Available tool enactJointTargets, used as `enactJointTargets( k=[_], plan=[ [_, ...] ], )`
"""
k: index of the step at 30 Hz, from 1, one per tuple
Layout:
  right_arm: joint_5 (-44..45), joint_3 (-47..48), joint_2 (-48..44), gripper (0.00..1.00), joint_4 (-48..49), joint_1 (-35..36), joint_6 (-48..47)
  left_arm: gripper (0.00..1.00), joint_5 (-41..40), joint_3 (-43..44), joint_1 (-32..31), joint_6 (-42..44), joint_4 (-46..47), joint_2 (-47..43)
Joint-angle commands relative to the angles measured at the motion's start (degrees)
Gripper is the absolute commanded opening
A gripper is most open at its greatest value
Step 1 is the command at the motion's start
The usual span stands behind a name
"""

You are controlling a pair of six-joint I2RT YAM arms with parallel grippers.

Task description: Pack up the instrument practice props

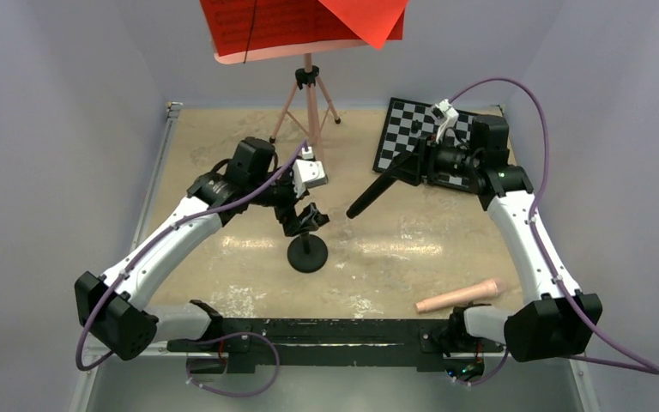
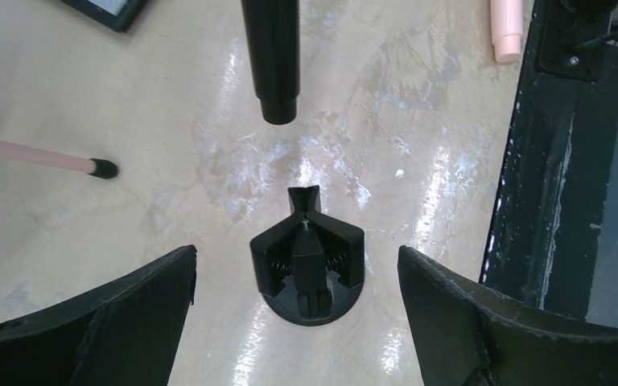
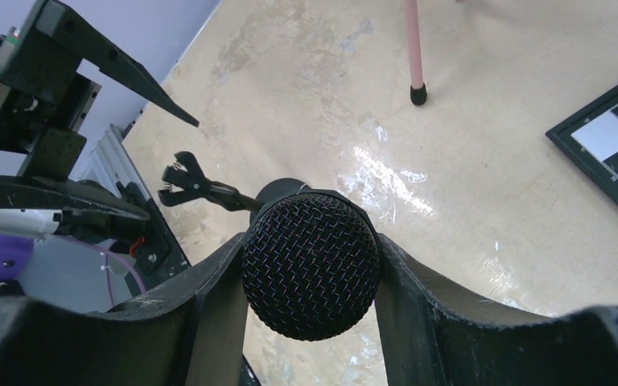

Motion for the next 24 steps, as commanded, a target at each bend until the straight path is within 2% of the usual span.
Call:
enactJointTargets(
  k=[1, 7, 11, 13, 20, 24],
  plan=[
    [-1.4, 5.5, -4.5, 0.00, -2.3, 0.2, -3.9, 1.00, -3.4, 4.8, 0.0, -2.3, 3.8, -5.1],
    [-7.8, 11.6, -5.5, 0.00, -3.2, 0.2, -1.9, 0.96, 1.9, 17.9, -0.2, -7.5, 8.0, 0.3],
    [-14.9, 14.5, -3.4, 0.00, 1.1, 0.3, 5.3, 0.93, 7.5, 25.4, -2.5, -7.7, 8.3, 5.9],
    [-16.3, 14.7, -2.9, 0.00, 5.1, 0.6, 8.9, 0.92, 7.5, 27.5, -4.6, -7.2, 7.9, 8.0],
    [-16.6, 15.8, -2.0, 0.00, 8.3, 1.9, 12.1, 0.95, 4.6, 32.6, -7.9, -12.8, 7.2, 13.1],
    [-16.5, 15.6, -2.2, 0.00, 10.0, 2.8, 13.3, 0.91, 3.4, 33.8, -9.2, -13.8, 5.1, 14.8]
  ],
)
